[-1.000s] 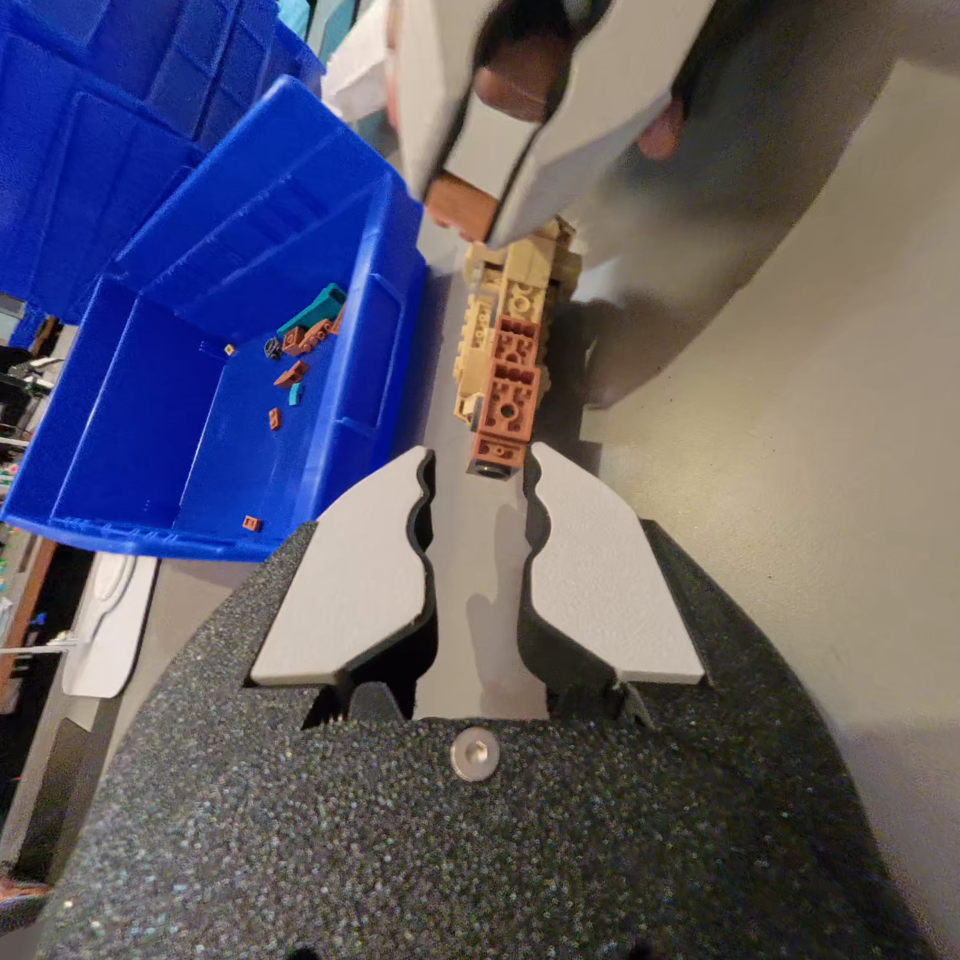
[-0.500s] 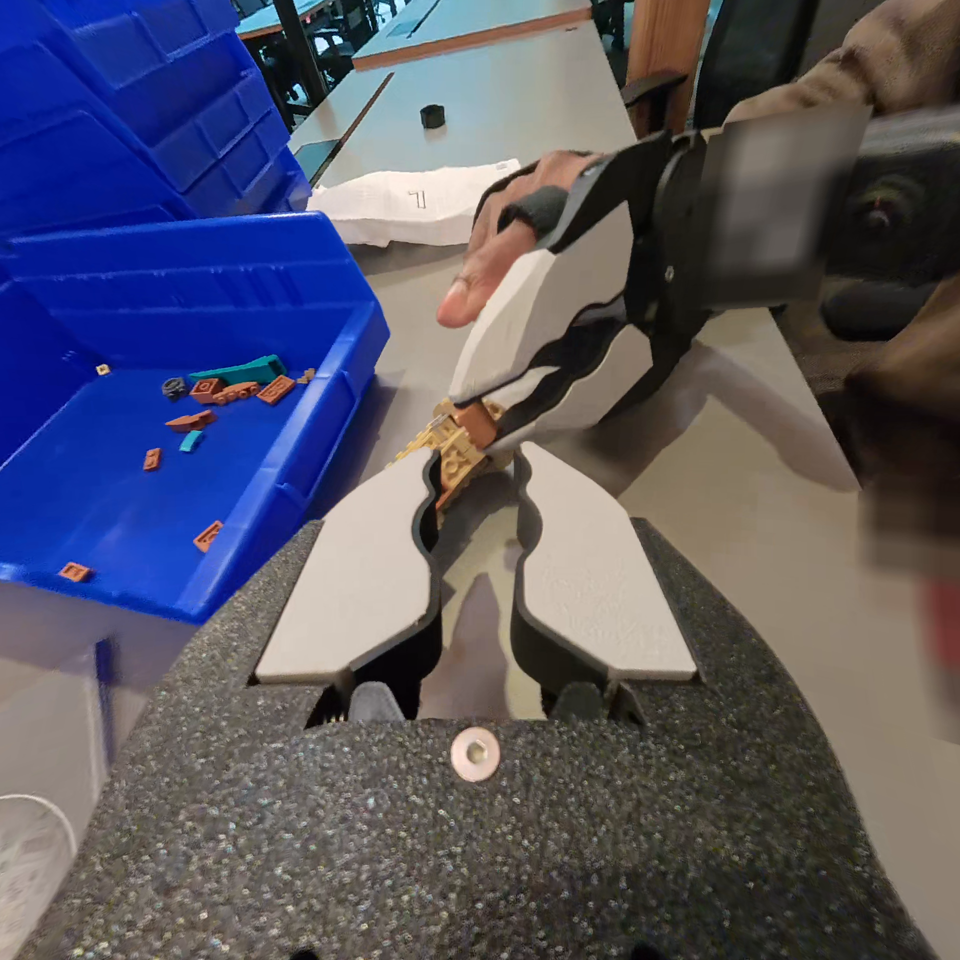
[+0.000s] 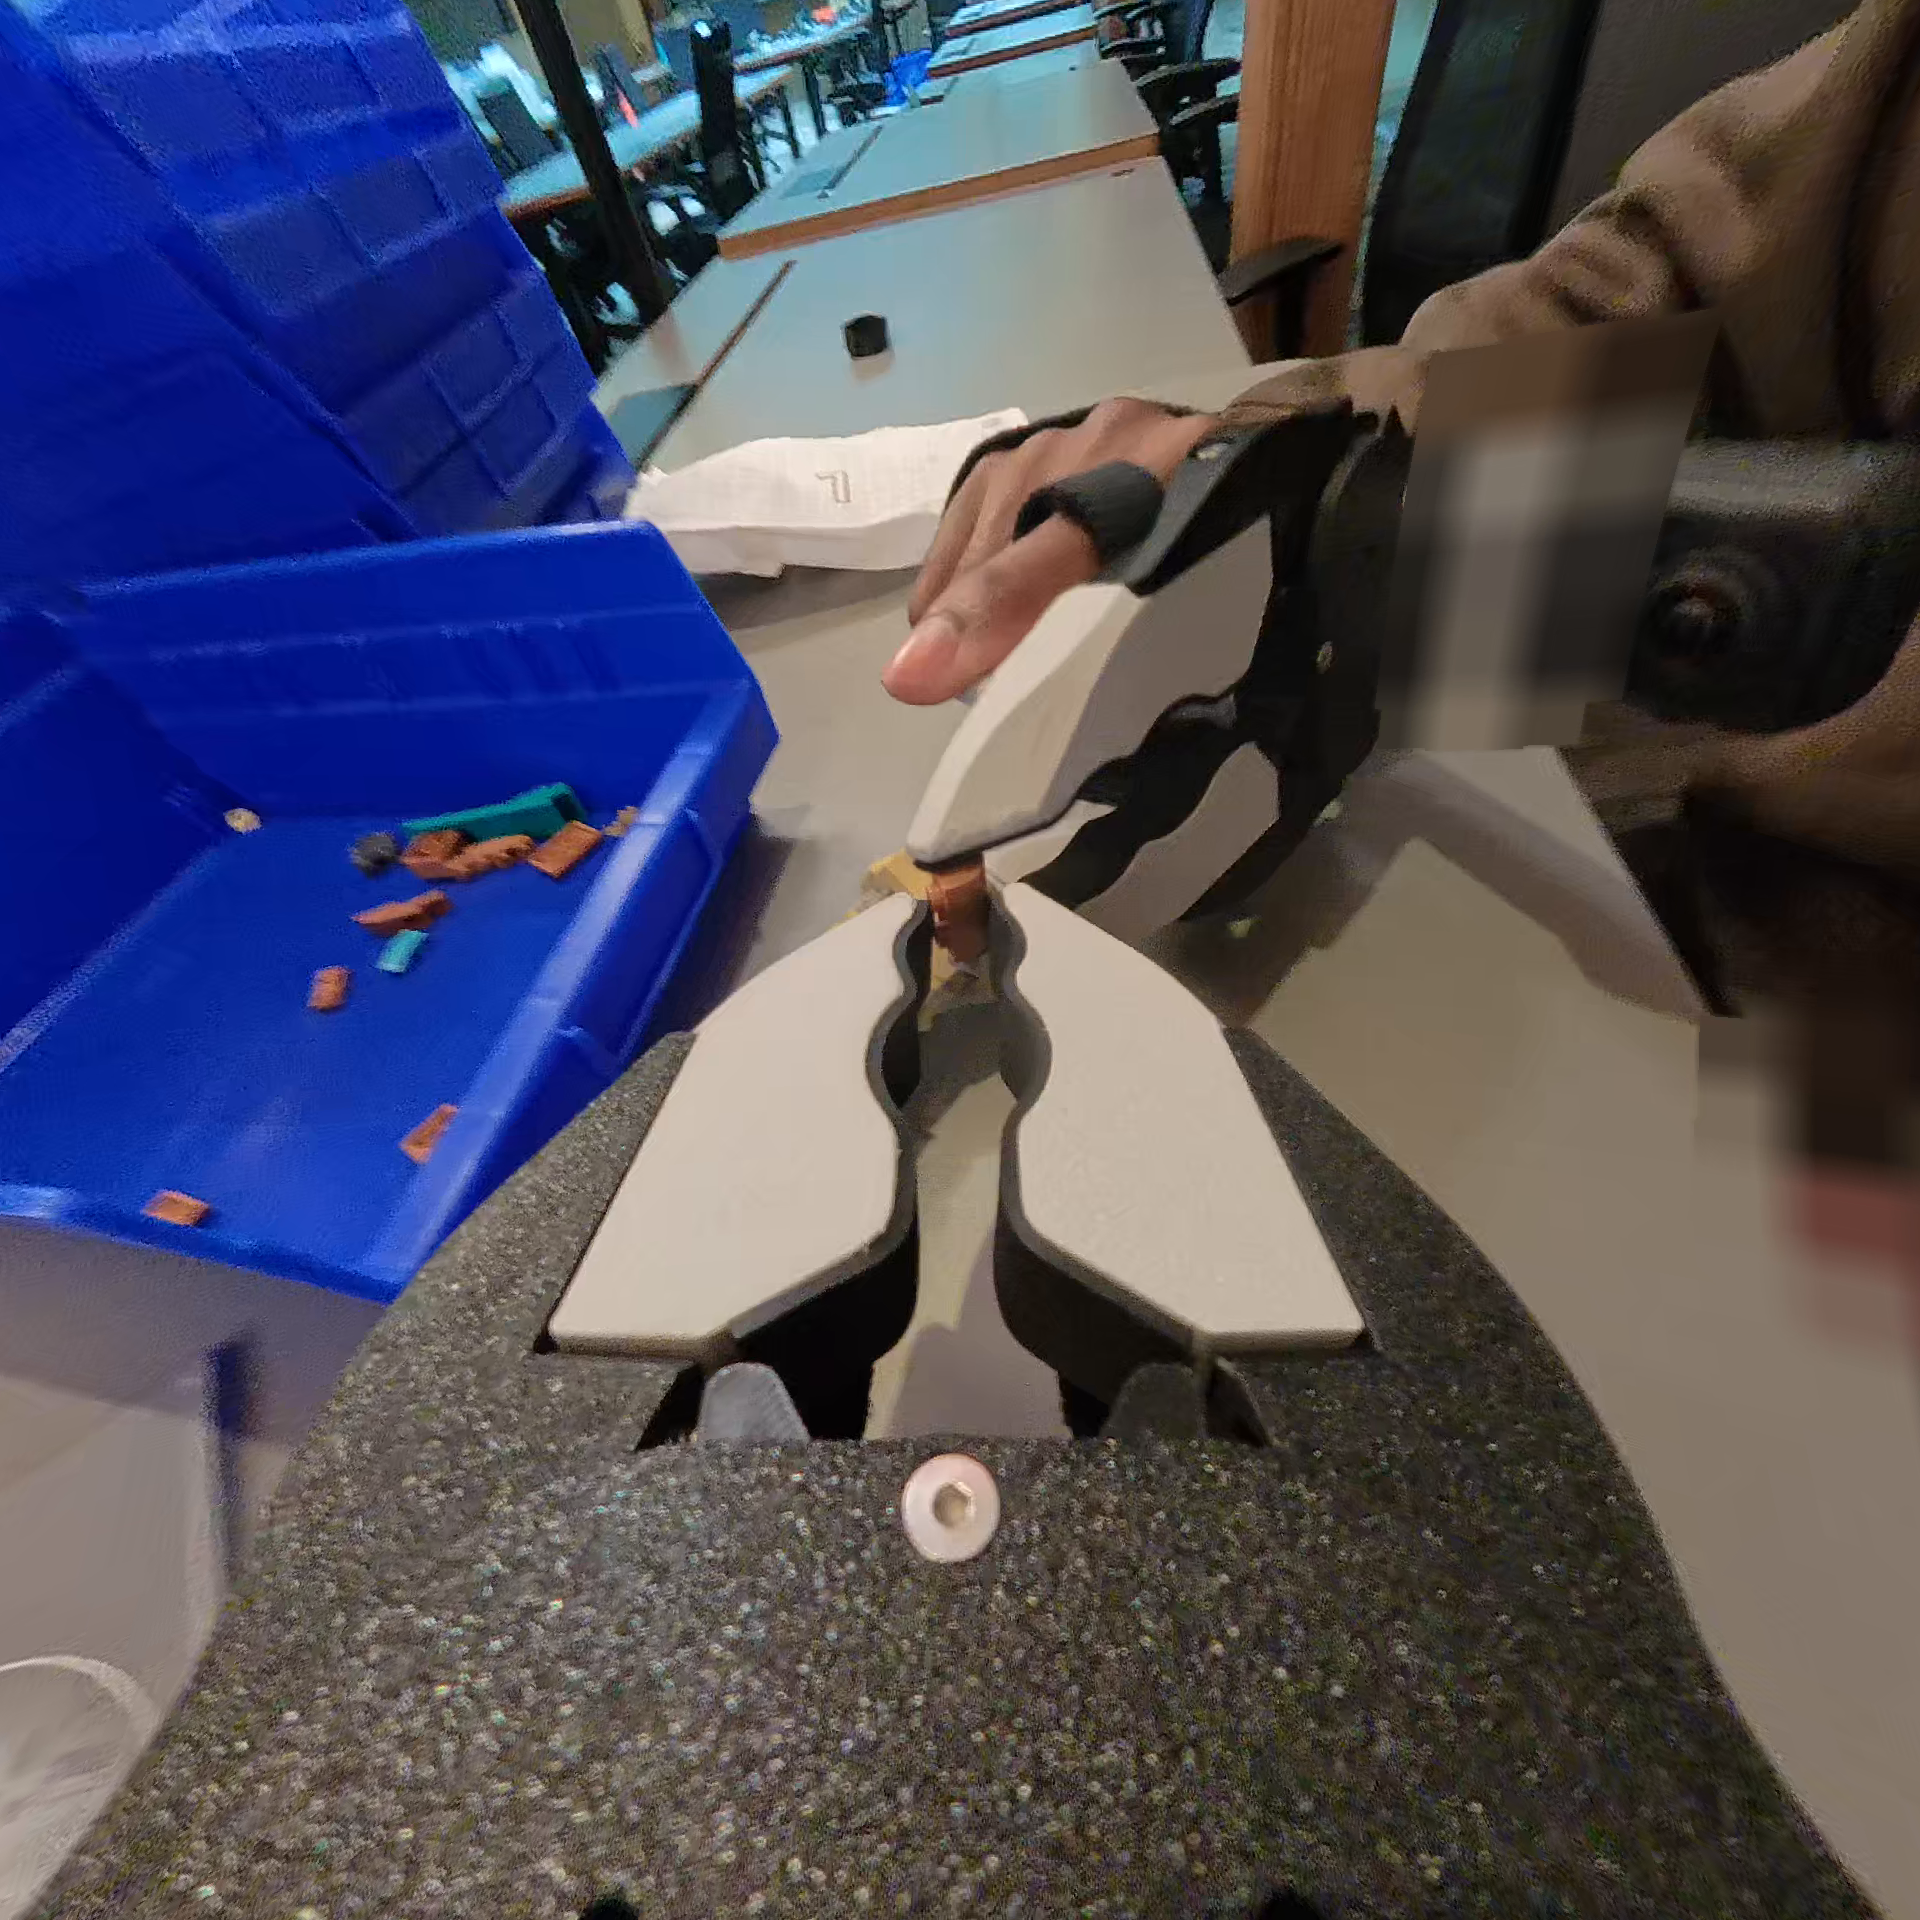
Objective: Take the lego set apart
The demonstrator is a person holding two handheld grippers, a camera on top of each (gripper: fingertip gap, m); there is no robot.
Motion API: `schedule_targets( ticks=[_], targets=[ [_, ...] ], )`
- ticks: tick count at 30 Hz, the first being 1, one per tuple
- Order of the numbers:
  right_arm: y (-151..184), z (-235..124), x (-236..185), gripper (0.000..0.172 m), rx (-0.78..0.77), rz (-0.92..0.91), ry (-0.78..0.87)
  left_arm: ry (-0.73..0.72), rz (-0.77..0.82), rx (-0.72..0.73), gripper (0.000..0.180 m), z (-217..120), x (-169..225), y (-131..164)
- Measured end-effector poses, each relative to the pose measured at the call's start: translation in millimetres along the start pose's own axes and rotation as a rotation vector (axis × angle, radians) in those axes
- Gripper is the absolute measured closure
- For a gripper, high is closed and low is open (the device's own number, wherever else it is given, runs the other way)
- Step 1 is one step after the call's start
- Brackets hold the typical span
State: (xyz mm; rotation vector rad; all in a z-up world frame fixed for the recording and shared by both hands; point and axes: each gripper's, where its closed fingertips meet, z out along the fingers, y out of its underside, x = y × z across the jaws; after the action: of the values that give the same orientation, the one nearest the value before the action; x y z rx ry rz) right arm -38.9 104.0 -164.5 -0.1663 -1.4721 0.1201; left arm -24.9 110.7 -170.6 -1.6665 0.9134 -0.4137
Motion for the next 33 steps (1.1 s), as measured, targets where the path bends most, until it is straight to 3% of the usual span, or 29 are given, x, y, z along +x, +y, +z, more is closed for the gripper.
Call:
schedule_targets(
  ticks=[5,9,12,15,20,23,27,29,31,33],
  targets=[
    [12,0,13,0.145,-0.028,0.164,0.012,-0.204,0.344,-0.029,0.171,-9,-14,-4],
    [10,-1,10,0.146,-0.025,0.125,0.007,-0.312,0.593,-0.053,0.171,-12,-14,-8],
    [7,-1,10,0.146,-0.018,0.094,0.016,-0.332,0.668,-0.045,0.171,-11,-10,-10],
    [7,-2,13,0.145,-0.019,0.05,0.049,-0.284,0.574,-0.023,0.171,-9,-8,-11],
    [1,0,13,0.144,-0.004,-0.034,0.075,-0.083,0.189,0.07,0.171,-7,-2,-14],
    [0,3,13,0.154,-0.005,-0.054,0.085,-0.025,0.092,0.082,0.171,-7,0,-13],
    [10,9,19,0.155,-0.041,0.004,0.085,-0.058,0.002,0.121,0.166,-9,-12,-16],
    [32,17,36,0.155,-0.126,0.099,0.132,-0.105,-0.056,0.191,0.157,-18,-25,-24],
    [77,28,54,0.154,-0.331,0.217,0.182,-0.133,-0.11,0.224,0.156,-25,-35,-27],
    [115,33,58,0.143,-0.485,0.36,0.177,-0.145,-0.123,0.227,0.157,-28,-40,-25]
  ],
)
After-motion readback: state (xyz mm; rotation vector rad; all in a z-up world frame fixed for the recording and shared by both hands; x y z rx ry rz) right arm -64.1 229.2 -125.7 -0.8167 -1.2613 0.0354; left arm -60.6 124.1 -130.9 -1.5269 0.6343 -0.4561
